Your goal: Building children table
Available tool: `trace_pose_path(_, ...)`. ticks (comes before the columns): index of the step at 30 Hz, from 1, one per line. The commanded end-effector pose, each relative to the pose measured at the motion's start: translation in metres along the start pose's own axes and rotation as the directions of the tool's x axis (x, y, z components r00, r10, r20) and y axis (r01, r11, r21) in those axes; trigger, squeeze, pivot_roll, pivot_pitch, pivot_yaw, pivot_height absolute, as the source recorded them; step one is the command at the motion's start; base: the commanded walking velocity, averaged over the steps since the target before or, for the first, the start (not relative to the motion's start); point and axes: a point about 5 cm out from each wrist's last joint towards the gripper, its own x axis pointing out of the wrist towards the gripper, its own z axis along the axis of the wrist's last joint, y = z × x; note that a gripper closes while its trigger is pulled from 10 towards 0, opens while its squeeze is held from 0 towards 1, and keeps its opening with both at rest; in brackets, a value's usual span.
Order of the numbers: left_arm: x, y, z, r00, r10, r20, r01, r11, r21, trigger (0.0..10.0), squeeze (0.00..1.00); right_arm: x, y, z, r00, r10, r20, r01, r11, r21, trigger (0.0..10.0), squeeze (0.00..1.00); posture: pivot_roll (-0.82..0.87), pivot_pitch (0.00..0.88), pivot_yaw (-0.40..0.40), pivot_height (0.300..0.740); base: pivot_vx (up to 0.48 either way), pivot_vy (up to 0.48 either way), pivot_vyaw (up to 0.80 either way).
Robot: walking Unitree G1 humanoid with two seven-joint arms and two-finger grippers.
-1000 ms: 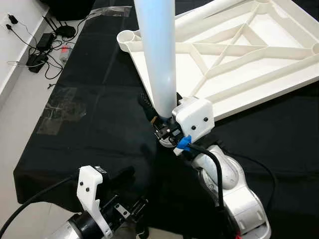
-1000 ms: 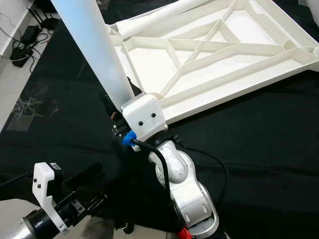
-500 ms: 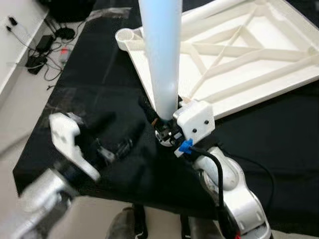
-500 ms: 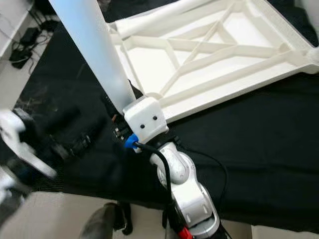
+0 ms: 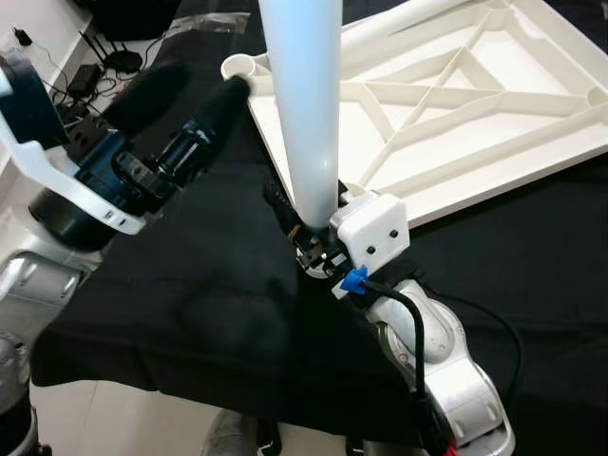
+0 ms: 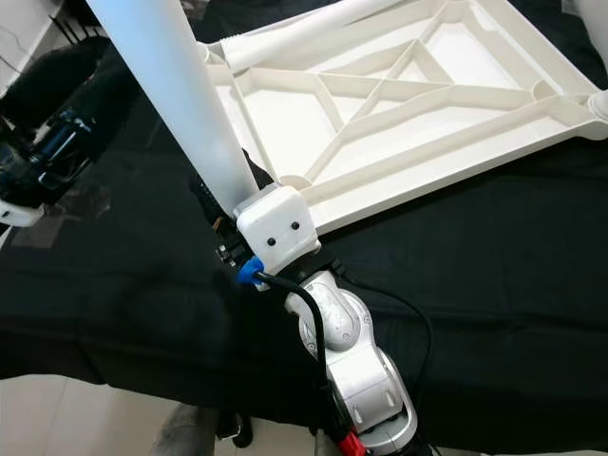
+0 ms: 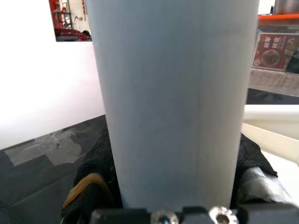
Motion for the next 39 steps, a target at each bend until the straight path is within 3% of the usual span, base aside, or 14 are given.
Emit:
trace_pose_path(1, 0.001, -0.014, -0.002, 0.984, -0.165, -0.063, 0.159, 0.983, -0.089, 10.0, 0.00, -0.003, 0.007, -0.019, 0.995, 0.027, -0.099, -0.024, 0.999, 0.032, 0.0, 0.00, 0.03, 0.327, 0.055, 0.740, 0.000, 0.000, 0.00)
trace_pose_path(2, 0.000, -0.015, -0.001, 0.972, -0.213, -0.100, 0.203, 0.974, -0.098, 10.0, 0.00, -0.002, 0.007, -0.019, 0.995, 0.026, -0.098, -0.023, 0.999, 0.033, 0.0, 0.00, 0.03, 0.330, 0.055, 0.740, 0.000, 0.000, 0.00)
trace_pose_path(9, 0.006, -0.008, 0.006, 0.951, -0.264, -0.162, 0.259, 0.964, -0.055, 10.0, 0.00, -0.002, 0.008, -0.018, 0.995, 0.025, -0.097, -0.022, 0.999, 0.036, 0.0, 0.00, 0.03, 0.333, 0.054, 0.740, 0.000, 0.000, 0.00)
trace_pose_path(14, 0.024, 0.015, 0.005, 0.963, -0.161, -0.216, 0.190, 0.975, 0.116, 10.0, 0.00, -0.001, 0.009, -0.017, 0.995, 0.025, -0.094, -0.021, 0.999, 0.043, 0.0, 0.00, 0.04, 0.338, 0.054, 0.740, 0.000, 0.000, 0.00)
trace_pose_path(21, 0.036, 0.023, 0.000, 0.953, -0.162, -0.257, 0.208, 0.964, 0.164, 10.0, 0.00, -0.001, 0.010, -0.017, 0.996, 0.022, -0.091, -0.017, 0.999, 0.047, 0.0, 0.00, 0.03, 0.338, 0.058, 0.740, 0.000, 0.000, 0.00)
trace_pose_path(22, 0.040, 0.024, -0.003, 0.949, -0.181, -0.258, 0.225, 0.963, 0.150, 6.1, 0.00, 0.000, 0.010, -0.016, 0.996, 0.020, -0.090, -0.016, 0.999, 0.048, 0.0, 0.00, 0.03, 0.338, 0.060, 0.740, 0.000, 0.000, 0.00)
trace_pose_path(23, 0.040, 0.024, -0.003, 0.949, -0.181, -0.258, 0.225, 0.963, 0.150, 6.1, 0.00, 0.000, 0.010, -0.016, 0.996, 0.020, -0.090, -0.016, 0.999, 0.048, 0.0, 0.00, 0.03, 0.338, 0.060, 0.740, 0.000, 0.000, 0.00)
trace_pose_path(24, 0.043, 0.026, -0.006, 0.945, -0.201, -0.259, 0.242, 0.960, 0.139, 1.4, 0.00, 0.000, 0.011, -0.016, 0.996, 0.019, -0.089, -0.015, 0.999, 0.048, 0.0, 0.00, 0.03, 0.339, 0.061, 0.740, 0.000, 0.000, 0.00)
trace_pose_path(25, 0.046, 0.026, -0.008, 0.942, -0.215, -0.259, 0.255, 0.958, 0.132, 1.4, 0.00, 0.000, 0.011, -0.016, 0.996, 0.018, -0.088, -0.014, 0.999, 0.049, 0.0, 0.00, 0.03, 0.339, 0.062, 0.740, 0.000, 0.000, 0.00)
trace_pose_path(26, 0.048, 0.027, -0.010, 0.938, -0.229, -0.259, 0.268, 0.955, 0.125, 0.0, 0.00, 0.000, 0.011, -0.015, 0.996, 0.017, -0.088, -0.012, 0.999, 0.049, 0.0, 0.00, 0.03, 0.340, 0.064, 0.740, 0.000, 0.000, 0.00)
trace_pose_path(36, 0.053, 0.025, -0.017, 0.920, -0.274, -0.281, 0.317, 0.941, 0.118, 0.0, 0.00, -0.001, 0.009, -0.015, 0.996, 0.009, -0.089, -0.004, 0.999, 0.052, 0.2, 0.00, 0.03, 0.343, 0.065, 0.740, 0.000, 0.000, 0.00)
trace_pose_path(37, 0.054, 0.024, -0.018, 0.917, -0.276, -0.287, 0.320, 0.940, 0.118, 0.0, 0.00, -0.001, 0.010, -0.015, 0.996, 0.014, -0.087, -0.009, 0.998, 0.061, 4.1, 0.00, 0.03, 0.341, 0.066, 0.740, 0.000, 0.000, 0.00)
trace_pose_path(38, 0.054, 0.023, -0.018, 0.915, -0.279, -0.291, 0.324, 0.938, 0.120, 0.0, 0.00, -0.001, 0.010, -0.015, 0.996, 0.017, -0.086, -0.012, 0.998, 0.067, 4.1, 0.00, 0.03, 0.341, 0.066, 0.740, 0.000, 0.000, 0.00)
trace_pose_path(39, 0.054, 0.022, -0.019, 0.913, -0.282, -0.295, 0.329, 0.937, 0.120, 0.0, 0.00, 0.000, 0.010, -0.014, 0.996, 0.033, -0.080, -0.026, 0.996, 0.085, 10.0, 0.00, 0.03, 0.340, 0.065, 0.740, 0.000, 0.000, 0.00)
